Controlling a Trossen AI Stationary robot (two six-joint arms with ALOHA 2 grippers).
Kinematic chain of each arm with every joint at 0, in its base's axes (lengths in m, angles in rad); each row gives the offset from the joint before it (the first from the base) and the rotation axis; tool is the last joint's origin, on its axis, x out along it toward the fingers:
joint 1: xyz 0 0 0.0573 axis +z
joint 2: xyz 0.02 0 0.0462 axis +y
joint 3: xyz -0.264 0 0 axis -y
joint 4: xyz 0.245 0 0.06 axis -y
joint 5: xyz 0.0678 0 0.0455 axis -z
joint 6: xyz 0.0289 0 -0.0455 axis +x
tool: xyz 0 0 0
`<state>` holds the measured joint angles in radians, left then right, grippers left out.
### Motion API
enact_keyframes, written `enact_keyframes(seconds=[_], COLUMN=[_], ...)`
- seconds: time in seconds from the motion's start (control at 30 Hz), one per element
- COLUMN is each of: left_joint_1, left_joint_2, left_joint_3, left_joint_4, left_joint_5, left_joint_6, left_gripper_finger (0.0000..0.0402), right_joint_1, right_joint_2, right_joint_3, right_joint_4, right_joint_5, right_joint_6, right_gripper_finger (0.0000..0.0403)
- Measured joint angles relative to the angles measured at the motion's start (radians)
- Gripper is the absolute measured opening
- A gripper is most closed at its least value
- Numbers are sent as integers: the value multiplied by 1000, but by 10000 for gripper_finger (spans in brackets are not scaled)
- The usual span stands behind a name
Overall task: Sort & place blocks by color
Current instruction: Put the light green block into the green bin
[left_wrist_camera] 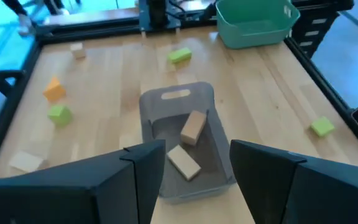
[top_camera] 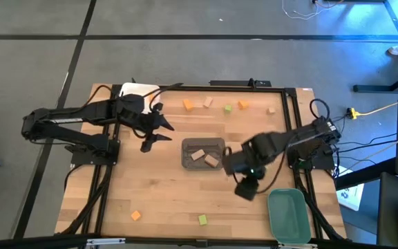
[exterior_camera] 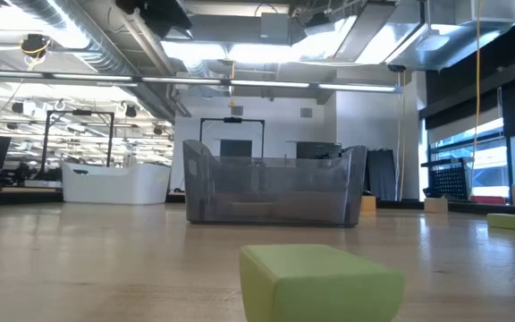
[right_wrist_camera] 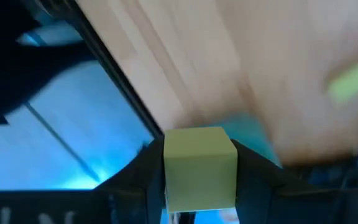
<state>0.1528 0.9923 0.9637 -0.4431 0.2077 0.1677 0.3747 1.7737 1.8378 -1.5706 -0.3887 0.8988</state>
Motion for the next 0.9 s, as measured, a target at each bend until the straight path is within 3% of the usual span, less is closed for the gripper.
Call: enact_keyframes(seconds=[0.2, 0.37, 0.63, 0.9], left_joint_1=[0, 0, 0, 0], left_joint_2=[-32, -32, -32, -32], left_joint_3=[-1, -1, -1, -1], left_joint_4=[-12, -13, -12, -4], left_joint_5=[-40, -40, -39, -41], left_joint_6=[3, 0, -16, -70], left_gripper_finger=[173, 173, 173, 173], right_joint_1=[115, 200, 299, 305], right_joint_2=[-31, -32, -33, -32], right_joint_3=[-217, -374, -651, -850], right_joint_4=[-3, 51, 376, 624], right_joint_5=[-136, -238, -244, -236], right_joint_6=[146, 165, 170, 151], right_gripper_finger=[137, 137, 137, 137])
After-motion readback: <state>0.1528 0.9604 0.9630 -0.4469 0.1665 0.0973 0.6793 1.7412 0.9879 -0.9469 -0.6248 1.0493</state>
